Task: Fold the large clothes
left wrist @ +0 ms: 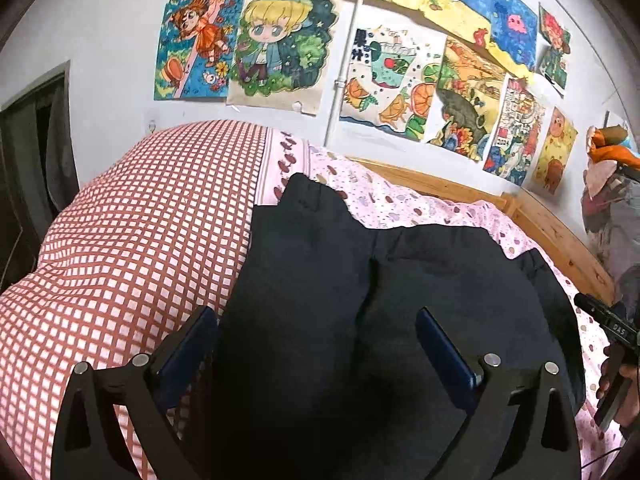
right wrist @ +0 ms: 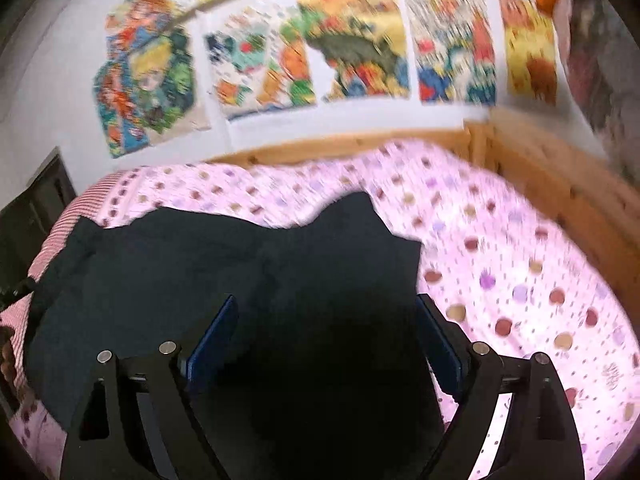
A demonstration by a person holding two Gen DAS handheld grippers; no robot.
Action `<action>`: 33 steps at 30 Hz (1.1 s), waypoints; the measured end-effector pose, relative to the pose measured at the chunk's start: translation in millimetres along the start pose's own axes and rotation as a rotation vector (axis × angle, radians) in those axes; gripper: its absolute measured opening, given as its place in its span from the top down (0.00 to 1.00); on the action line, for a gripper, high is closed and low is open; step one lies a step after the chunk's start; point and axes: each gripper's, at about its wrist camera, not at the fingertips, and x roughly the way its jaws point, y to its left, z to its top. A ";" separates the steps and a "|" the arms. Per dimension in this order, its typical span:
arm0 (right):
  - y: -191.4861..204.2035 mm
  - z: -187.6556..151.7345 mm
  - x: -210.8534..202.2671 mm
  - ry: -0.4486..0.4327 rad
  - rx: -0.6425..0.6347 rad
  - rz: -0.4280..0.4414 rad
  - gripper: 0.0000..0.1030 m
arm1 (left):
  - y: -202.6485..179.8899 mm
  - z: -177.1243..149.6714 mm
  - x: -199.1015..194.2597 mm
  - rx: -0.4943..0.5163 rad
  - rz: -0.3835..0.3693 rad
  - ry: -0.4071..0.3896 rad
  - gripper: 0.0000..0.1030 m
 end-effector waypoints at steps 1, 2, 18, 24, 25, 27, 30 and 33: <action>5.8 1.4 -7.0 -0.016 -0.022 0.007 0.14 | -2.5 0.4 -3.3 0.009 -0.006 0.005 0.02; 11.0 3.0 -13.7 -0.028 -0.041 0.016 0.13 | -5.5 1.4 -7.4 0.017 -0.013 0.008 0.02; 55.9 1.2 -117.1 -0.138 -0.075 0.092 0.11 | -57.3 -2.7 -115.7 0.144 -0.054 -0.113 0.00; 61.4 -11.5 -163.0 -0.162 -0.056 0.112 0.11 | -77.0 -17.0 -164.0 0.201 -0.068 -0.145 0.00; 62.5 -14.5 -172.9 -0.167 -0.052 0.115 0.11 | -80.5 -21.1 -174.5 0.214 -0.066 -0.151 0.00; 64.6 -19.8 -186.3 -0.173 -0.042 0.129 0.10 | -85.1 -28.8 -191.4 0.232 -0.066 -0.156 0.00; 68.8 -28.4 -206.3 -0.179 -0.033 0.157 0.09 | -88.1 -41.6 -215.3 0.245 -0.066 -0.165 0.00; 72.2 -39.5 -226.4 -0.187 -0.031 0.188 0.08 | -87.8 -51.3 -235.5 0.246 -0.071 -0.170 0.00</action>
